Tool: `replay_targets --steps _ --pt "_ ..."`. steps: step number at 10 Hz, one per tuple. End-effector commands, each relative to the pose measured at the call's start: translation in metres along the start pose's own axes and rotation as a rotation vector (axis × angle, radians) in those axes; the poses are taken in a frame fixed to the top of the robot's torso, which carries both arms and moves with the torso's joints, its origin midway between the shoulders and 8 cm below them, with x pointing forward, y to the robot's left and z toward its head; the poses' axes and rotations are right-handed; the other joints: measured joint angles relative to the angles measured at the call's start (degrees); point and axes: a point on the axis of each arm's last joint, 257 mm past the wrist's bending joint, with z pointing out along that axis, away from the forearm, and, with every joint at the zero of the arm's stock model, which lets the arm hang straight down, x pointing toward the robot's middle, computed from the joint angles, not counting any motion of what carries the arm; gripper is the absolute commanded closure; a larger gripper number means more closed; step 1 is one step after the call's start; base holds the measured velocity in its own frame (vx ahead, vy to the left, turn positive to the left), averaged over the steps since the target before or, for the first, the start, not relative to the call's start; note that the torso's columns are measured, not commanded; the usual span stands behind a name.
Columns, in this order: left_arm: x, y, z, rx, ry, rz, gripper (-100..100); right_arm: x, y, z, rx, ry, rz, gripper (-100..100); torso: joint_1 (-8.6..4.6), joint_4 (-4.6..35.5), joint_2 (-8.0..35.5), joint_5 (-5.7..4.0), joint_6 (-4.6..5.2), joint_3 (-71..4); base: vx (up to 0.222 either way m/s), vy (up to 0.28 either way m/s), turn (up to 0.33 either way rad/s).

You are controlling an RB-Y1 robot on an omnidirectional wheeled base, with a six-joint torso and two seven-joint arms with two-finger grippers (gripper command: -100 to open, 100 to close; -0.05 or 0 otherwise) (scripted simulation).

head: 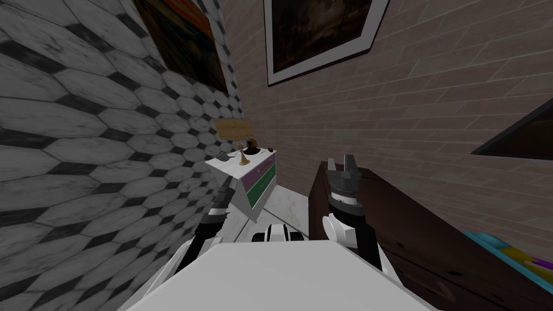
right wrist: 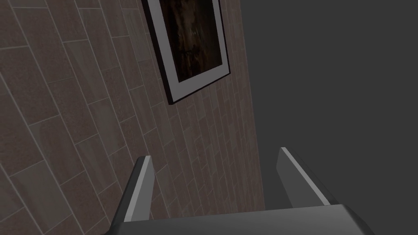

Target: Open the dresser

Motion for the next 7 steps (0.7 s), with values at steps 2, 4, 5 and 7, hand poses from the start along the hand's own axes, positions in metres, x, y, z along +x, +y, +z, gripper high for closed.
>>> replay_targets --steps 2,4,5,7 --pt "0.006 0.034 -0.022 -0.076 0.045 0.003 -100 0.000 0.000 0.000 0.000 0.000 0.000 0 0.14 -0.1 -0.2 0.04 0.02 -0.1 0.156 -0.016 -0.126" --pt "0.009 0.057 -0.039 -0.132 0.088 0.014 -100 0.000 0.000 0.000 0.000 0.000 0.000 0 0.10 -0.1 -0.4 0.03 0.00 -0.2 0.201 -0.020 -0.119" --pt "0.010 0.062 -0.043 -0.148 0.101 0.017 -100 0.000 0.000 0.000 0.000 0.000 0.000 0 0.05 -0.1 -0.3 0.02 0.01 -0.2 0.202 -0.041 -0.086" --pt "0.011 0.081 -0.060 -0.199 0.145 0.030 -100 0.000 0.000 0.000 0.000 0.000 0.000 0 0.08 0.0 0.0 0.02 0.00 0.0 0.158 -0.016 -0.104"
